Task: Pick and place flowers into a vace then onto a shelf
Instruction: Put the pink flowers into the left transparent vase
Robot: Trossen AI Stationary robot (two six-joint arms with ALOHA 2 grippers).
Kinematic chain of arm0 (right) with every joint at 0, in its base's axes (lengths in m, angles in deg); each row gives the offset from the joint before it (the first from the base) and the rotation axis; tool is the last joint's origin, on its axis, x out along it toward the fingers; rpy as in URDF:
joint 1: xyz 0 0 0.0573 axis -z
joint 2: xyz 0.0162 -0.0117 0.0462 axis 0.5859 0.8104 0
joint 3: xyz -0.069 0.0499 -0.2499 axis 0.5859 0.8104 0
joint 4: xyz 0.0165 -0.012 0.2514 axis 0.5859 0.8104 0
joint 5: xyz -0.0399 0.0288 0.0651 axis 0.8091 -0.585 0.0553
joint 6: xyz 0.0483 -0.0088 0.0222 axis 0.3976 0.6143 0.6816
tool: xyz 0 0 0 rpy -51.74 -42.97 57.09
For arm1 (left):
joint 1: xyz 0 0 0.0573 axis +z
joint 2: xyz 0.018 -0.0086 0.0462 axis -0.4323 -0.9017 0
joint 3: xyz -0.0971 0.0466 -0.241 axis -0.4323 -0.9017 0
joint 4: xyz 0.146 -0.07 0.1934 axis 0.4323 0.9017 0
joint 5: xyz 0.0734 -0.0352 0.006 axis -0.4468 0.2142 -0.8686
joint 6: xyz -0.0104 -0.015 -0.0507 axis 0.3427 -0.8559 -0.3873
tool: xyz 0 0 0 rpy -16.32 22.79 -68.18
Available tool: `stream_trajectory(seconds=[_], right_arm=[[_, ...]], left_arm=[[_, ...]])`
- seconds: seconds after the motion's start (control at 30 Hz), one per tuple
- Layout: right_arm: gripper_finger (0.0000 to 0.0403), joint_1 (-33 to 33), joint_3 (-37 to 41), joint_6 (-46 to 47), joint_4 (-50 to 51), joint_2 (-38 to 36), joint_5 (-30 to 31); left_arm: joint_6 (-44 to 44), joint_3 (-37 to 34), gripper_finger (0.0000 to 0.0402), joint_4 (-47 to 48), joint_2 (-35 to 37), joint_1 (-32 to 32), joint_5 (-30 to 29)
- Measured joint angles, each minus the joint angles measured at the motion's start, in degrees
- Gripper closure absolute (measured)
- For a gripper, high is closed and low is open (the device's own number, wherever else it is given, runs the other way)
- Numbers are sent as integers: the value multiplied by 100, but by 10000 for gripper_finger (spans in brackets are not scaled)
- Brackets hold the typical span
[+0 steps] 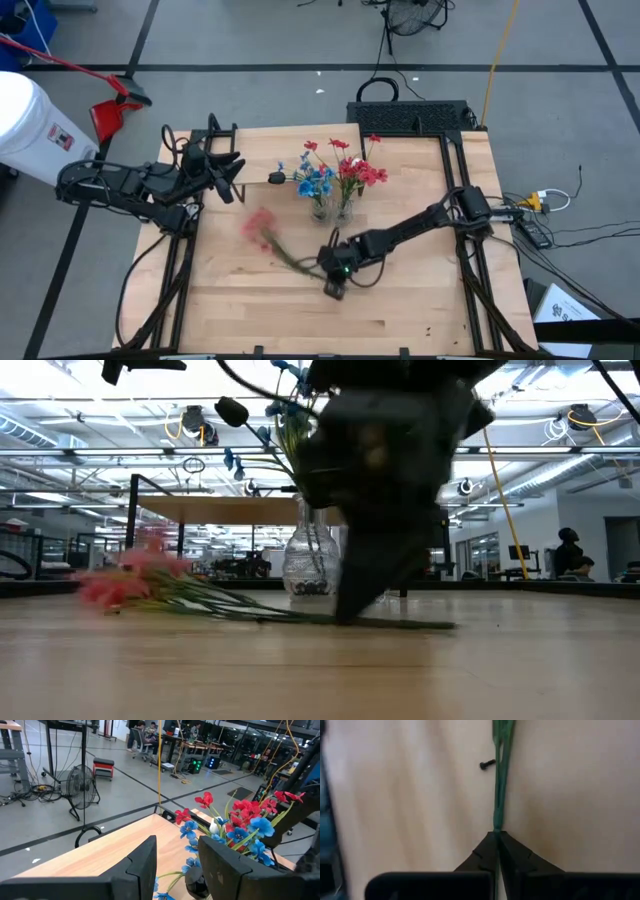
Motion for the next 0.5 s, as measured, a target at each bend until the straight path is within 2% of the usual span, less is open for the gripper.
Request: stream_trajectory(seconds=[0.17,0.33,0.5], right_arm=[[401,-380,2,-119,819,-22,-576],[400,-688,4,-128,1433,-28,-596],[395,-854,15,-93,1203,-235,-241]], left_arm=[[0,0,254,2,0,0,9],[0,0,254,15,0,0,13],[15,0,254,38,0,0,15]])
